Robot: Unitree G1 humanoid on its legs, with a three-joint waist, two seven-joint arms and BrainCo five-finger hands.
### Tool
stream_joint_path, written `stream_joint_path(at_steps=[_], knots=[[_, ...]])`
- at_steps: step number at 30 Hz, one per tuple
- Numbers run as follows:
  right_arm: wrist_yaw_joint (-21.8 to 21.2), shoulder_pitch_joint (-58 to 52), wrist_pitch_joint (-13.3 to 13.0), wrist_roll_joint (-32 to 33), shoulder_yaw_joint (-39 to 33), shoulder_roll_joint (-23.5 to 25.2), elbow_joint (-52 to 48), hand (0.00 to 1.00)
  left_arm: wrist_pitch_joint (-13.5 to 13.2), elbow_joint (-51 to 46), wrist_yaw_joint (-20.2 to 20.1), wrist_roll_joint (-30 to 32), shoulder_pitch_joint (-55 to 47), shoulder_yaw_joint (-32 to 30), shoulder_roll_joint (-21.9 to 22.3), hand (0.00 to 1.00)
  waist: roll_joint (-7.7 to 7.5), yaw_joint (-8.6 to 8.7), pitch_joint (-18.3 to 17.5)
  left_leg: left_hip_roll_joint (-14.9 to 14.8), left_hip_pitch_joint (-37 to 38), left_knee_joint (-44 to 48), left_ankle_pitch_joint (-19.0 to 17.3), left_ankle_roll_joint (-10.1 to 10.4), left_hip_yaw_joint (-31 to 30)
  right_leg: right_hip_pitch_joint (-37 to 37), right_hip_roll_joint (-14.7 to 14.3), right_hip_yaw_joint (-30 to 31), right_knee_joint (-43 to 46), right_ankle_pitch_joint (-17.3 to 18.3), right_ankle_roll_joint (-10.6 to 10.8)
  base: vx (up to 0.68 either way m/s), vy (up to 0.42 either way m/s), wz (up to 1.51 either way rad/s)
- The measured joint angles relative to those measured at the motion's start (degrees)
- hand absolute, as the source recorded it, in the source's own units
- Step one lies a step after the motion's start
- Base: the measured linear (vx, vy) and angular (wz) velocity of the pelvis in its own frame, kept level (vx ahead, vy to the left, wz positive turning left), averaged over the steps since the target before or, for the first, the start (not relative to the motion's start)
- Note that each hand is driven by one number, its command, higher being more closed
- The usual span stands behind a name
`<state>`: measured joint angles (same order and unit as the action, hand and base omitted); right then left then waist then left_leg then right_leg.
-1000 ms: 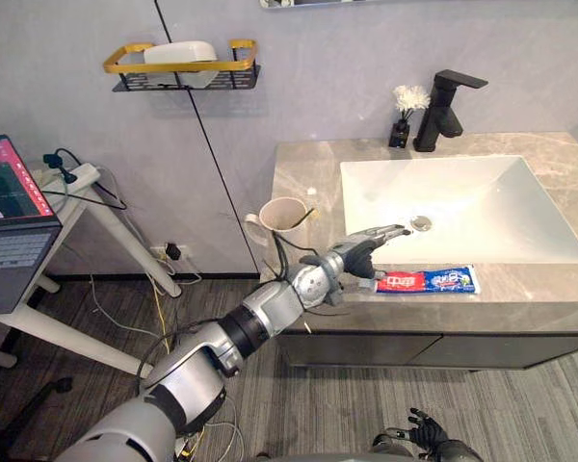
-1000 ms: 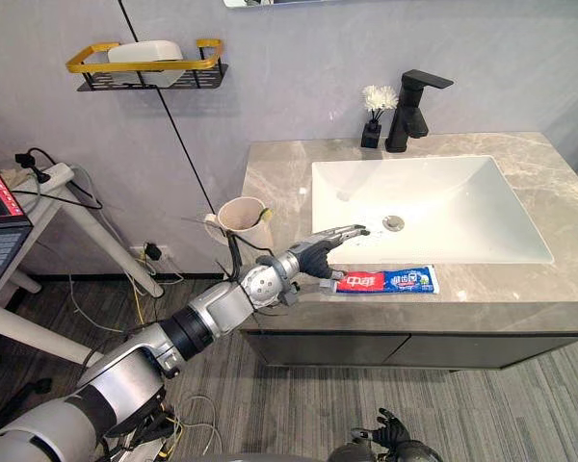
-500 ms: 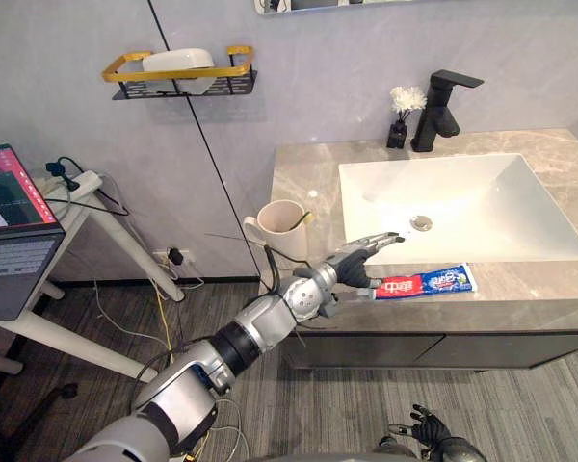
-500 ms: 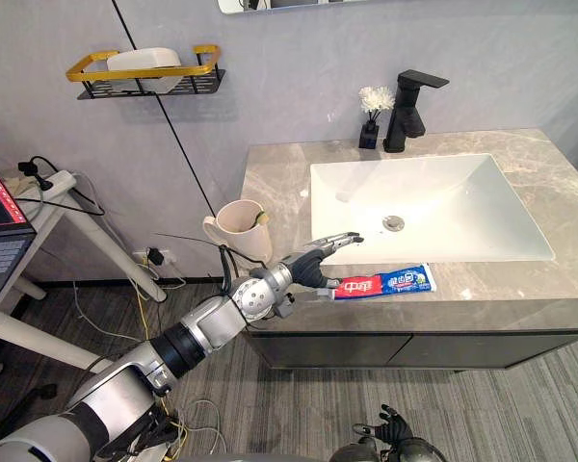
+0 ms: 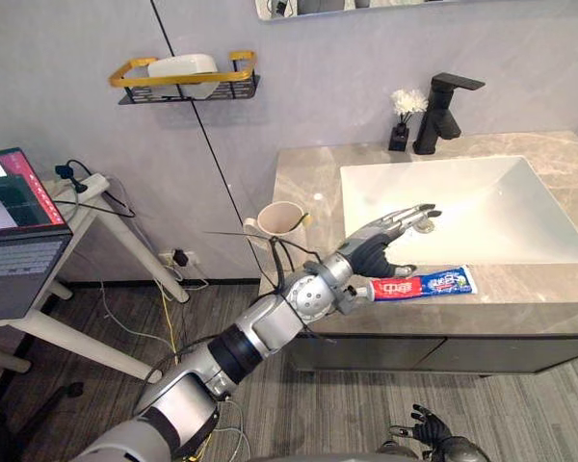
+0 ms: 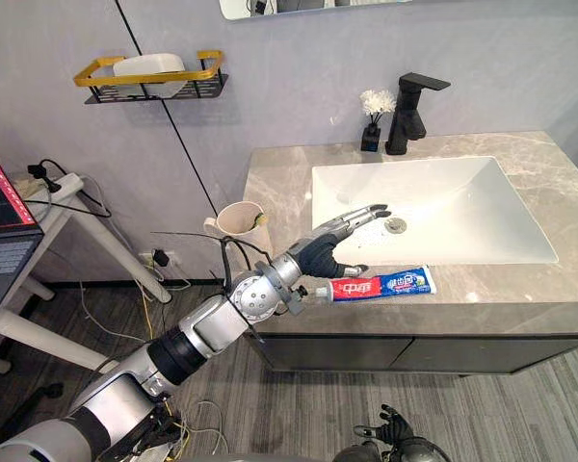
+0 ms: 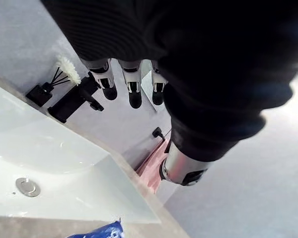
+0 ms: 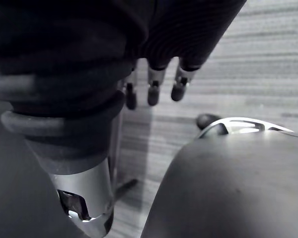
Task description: Organize washtable
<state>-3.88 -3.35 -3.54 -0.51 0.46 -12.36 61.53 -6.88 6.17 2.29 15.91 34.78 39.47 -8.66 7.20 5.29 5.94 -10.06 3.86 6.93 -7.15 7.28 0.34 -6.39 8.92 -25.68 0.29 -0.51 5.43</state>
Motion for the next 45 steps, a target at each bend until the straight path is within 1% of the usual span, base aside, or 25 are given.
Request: stream_joint_path(at_steps=[4,5,7,9,12,16,18,19,25,28,30,33,37,38,40,42,45], knots=[[0.0,-0.3,0.0,0.0,0.1,-0.3,0.0,0.00,0.0,-2.6,1.7,-0.1,0.0,-1.8,0.5,0.00,0.37,-0.40,-0.3,-0.1,-0.2,0.0,0.0,0.0,0.0,0.5,-0.1,0.2,0.4,0.0,0.0,-0.04,0.005,-0.02],[0.0,-0.6,0.0,0.0,0.1,-0.4,0.0,0.00,0.0,-4.0,1.7,-0.6,0.0,-2.0,0.4,0.00,0.50,-1.00,-0.4,-0.1,-0.2,0.1,0.0,0.0,0.0,0.6,-0.1,0.4,0.5,0.0,0.0,-0.03,0.009,-0.04],[0.1,-0.7,0.0,0.0,0.1,-0.6,0.1,0.00,-0.1,-6.1,1.4,-2.3,-0.1,-2.0,0.4,0.00,0.65,-1.61,-0.5,-0.1,-0.2,0.1,0.0,0.0,0.0,0.6,-0.1,0.4,0.5,0.0,0.0,0.00,0.000,0.00],[0.1,-0.7,0.0,0.0,0.1,-0.7,0.2,0.00,-0.2,-10.4,0.2,-5.3,-1.4,-1.9,-0.2,0.00,0.81,-2.14,-0.6,-0.2,-0.4,0.4,0.0,0.0,0.0,0.6,-0.2,0.5,0.5,0.0,0.0,0.00,0.000,0.00],[0.1,-0.6,0.0,0.0,0.4,-0.9,0.7,0.00,-0.6,-12.3,-1.2,-6.9,-3.2,-1.3,-0.6,0.00,0.84,-2.84,-0.8,-0.2,-1.3,1.6,0.0,0.0,-0.3,0.9,-0.2,0.4,0.5,0.0,0.0,0.00,0.000,0.00],[0.2,-0.5,0.0,0.0,1.7,-1.3,0.7,0.00,-0.5,-12.5,-2.4,-8.1,-5.2,-0.6,-1.0,0.00,0.99,-2.94,-0.9,-0.6,-1.7,2.0,0.0,0.0,-0.7,0.9,-0.5,0.1,0.5,0.2,-0.4,-0.01,-0.004,0.04],[0.3,-0.4,0.0,-0.1,1.8,-1.3,1.0,0.00,-0.4,-12.5,-2.8,-8.5,-5.8,0.8,-1.1,0.00,0.99,-2.98,-0.9,-0.8,-2.1,2.0,0.0,0.0,-1.4,0.9,-0.8,-0.5,0.5,0.4,-0.7,-0.02,-0.010,0.12],[0.3,-0.2,0.0,-0.1,1.8,-1.2,1.4,0.00,-0.4,-12.5,-3.5,-8.5,-7.0,1.3,-1.0,0.00,0.98,-3.00,-0.9,-1.0,-2.2,2.0,0.3,0.5,-1.5,0.9,-0.9,-0.6,0.5,0.4,-0.7,-0.02,-0.009,0.08],[0.5,0.2,0.0,-0.1,1.9,-1.3,2.3,0.00,0.2,-12.4,-6.3,-8.4,-12.7,5.1,-0.9,0.00,1.18,-3.03,-1.1,-1.7,-2.2,1.9,0.4,0.6,-1.4,0.9,-1.8,-0.4,0.2,0.4,-1.2,0.00,0.000,-0.01],[0.9,0.2,0.0,0.2,2.4,-1.4,2.3,0.00,0.4,-12.1,-7.1,-8.4,-13.6,5.3,-0.8,0.00,1.18,-3.02,-1.2,-2.0,-2.2,1.9,0.6,1.0,-1.2,1.0,-2.1,0.0,-0.1,0.3,-1.4,-0.02,-0.005,-0.08],[1.1,0.1,0.0,0.7,3.0,-1.5,2.3,0.00,0.4,-10.9,-6.9,-7.1,-13.6,5.3,-0.3,0.00,1.26,-3.03,-1.9,-2.2,-2.6,1.7,0.8,1.2,-0.6,1.8,-2.4,0.6,-0.5,-0.1,-1.8,-0.02,0.003,-0.14],[1.2,0.1,-0.1,1.5,3.2,-1.6,2.3,0.00,0.4,-8.1,-6.4,-5.5,-13.6,5.4,1.0,0.00,1.32,-2.84,-2.0,-2.4,-2.7,1.4,1.1,1.6,-0.3,2.1,-2.6,0.9,-0.7,-0.3,-2.1,-0.01,0.007,-0.08],[1.3,0.1,-0.1,2.4,4.1,-1.7,2.3,0.00,0.4,-7.3,-3.4,-1.1,-13.6,5.4,1.4,0.00,1.24,-2.83,-2.1,-2.8,-2.8,1.0,1.9,1.9,-0.2,2.2,-3.1,1.0,-1.5,-0.7,-2.4,-0.01,-0.001,0.00],[1.3,0.0,-0.1,2.5,4.1,-1.8,2.3,0.00,0.3,-6.8,-3.1,-0.5,-13.6,5.2,1.6,0.00,1.18,-2.84,-2.1,-2.8,-2.7,0.8,2.0,2.0,-0.2,2.1,-3.2,1.1,-1.9,-1.1,-2.6,-0.01,-0.020,-0.05],[1.4,0.0,-0.6,2.7,4.0,-1.8,2.3,0.00,0.2,-3.5,-1.5,1.3,-13.5,4.6,1.6,0.00,1.39,-2.75,-2.2,-2.9,-1.7,-1.0,2.8,2.4,0.0,1.3,-4.1,1.2,-4.6,-3.2,-2.6,-0.01,-0.023,-0.08],[1.4,-0.1,-0.6,2.7,3.9,-1.7,2.3,0.00,0.3,-1.7,-0.8,2.6,-13.5,4.6,1.5,0.00,1.37,-2.78,-2.2,-2.9,-1.6,-1.5,3.2,2.4,0.1,1.0,-4.3,1.3,-5.8,-4.0,-2.7,-0.04,-0.006,-0.02],[1.4,-0.2,-1.0,2.7,3.7,-1.7,2.3,0.00,0.3,-0.9,-0.8,4.2,-13.5,4.2,1.0,0.00,0.97,-2.80,-1.9,-2.8,-0.8,-2.3,3.5,2.4,0.1,0.6,-4.3,1.2,-5.9,-4.0,-2.8,-0.05,0.015,0.02]])
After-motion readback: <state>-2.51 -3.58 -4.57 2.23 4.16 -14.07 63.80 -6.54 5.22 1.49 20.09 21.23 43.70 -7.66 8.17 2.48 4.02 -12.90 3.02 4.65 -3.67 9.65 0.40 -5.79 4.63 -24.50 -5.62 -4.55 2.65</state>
